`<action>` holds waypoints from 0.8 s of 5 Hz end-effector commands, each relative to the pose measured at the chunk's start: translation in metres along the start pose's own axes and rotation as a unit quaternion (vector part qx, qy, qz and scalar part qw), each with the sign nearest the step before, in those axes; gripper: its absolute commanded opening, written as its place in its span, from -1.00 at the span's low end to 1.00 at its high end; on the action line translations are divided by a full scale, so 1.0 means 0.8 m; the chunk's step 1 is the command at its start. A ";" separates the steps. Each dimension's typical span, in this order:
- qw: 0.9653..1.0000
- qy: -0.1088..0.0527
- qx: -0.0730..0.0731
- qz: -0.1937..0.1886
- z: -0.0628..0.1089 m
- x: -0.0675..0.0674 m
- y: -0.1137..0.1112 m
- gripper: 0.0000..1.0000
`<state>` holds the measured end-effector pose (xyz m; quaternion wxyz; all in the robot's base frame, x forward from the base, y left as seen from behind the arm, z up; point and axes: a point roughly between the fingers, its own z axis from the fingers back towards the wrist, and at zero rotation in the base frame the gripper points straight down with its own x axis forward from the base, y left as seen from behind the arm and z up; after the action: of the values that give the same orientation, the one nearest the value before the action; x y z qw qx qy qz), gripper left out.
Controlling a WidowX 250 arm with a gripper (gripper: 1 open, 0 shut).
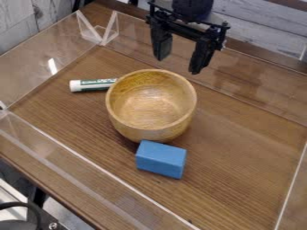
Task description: Put the blue block in the brown bowl
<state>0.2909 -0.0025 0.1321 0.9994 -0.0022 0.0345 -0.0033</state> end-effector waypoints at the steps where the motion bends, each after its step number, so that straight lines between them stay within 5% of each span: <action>1: 1.000 -0.003 -0.001 -0.002 -0.002 0.002 0.000 1.00; 4: 0.999 -0.029 -0.008 -0.018 0.020 0.008 -0.002 1.00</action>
<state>0.2908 -0.0053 0.1220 0.9984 -0.0104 0.0527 -0.0197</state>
